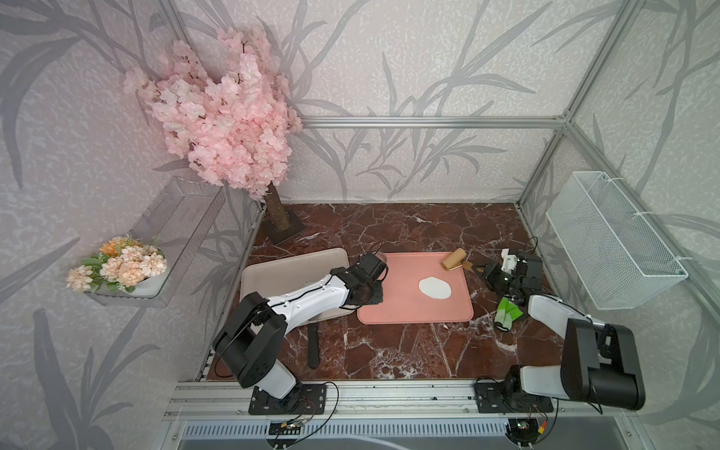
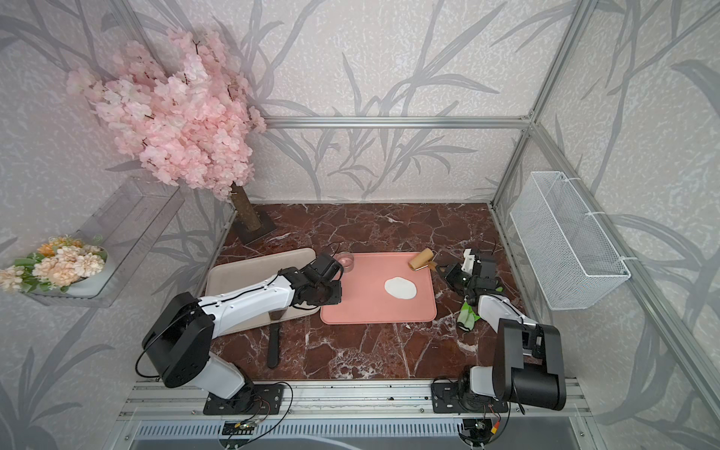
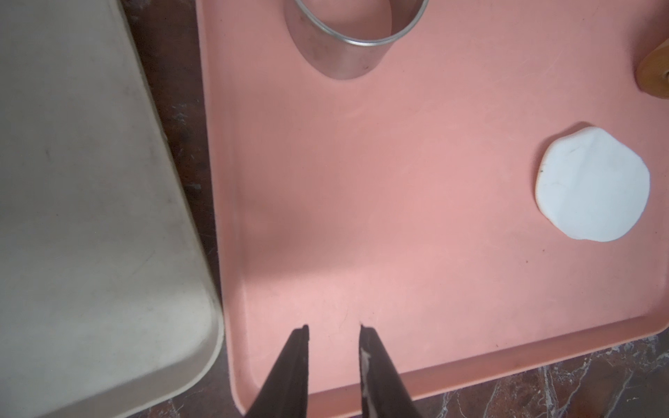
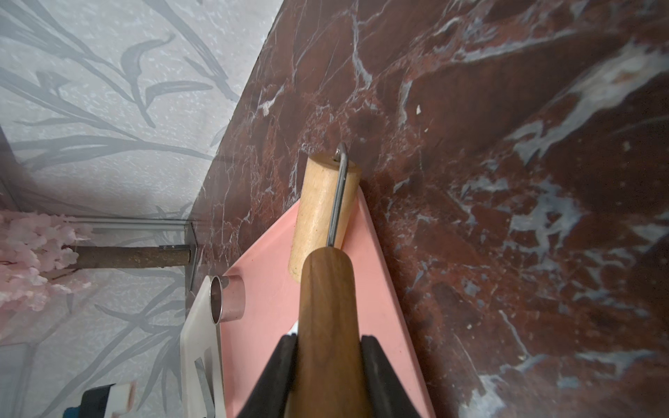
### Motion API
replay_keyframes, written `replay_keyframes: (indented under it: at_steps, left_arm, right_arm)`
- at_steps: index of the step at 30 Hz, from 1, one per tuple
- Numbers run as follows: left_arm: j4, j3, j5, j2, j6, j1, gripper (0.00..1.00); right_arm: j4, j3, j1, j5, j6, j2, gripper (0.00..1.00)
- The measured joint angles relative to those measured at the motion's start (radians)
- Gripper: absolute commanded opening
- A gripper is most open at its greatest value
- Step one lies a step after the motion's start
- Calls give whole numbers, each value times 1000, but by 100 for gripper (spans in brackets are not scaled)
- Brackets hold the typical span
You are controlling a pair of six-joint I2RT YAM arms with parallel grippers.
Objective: Roll out the dumpling wrappers from the dough
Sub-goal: Place the rolling pin on the work surface.
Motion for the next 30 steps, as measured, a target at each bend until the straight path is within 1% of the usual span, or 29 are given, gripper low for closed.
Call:
replay_keyframes:
  at_steps: [4,6,9,18,30]
  left_arm:
    - [-3,0,0,0,0,0,27]
    - [-4,0,0,0,0,0,27]
    - [-5,0,0,0,-2,0,27]
    - [-7,0,1,7,-15,0,27]
    - [-10,0,1,14,-15,0,27]
  right_arm:
    - [70,-37,-23,-17,27,4,33]
    - [99,-50,-28,-29,35,15,30]
    - [146,-58,-29,-50,47,38,31]
    - [259,-115,-33,-102,77,122,44]
    - [257,-129,-39,-100,69,121,58]
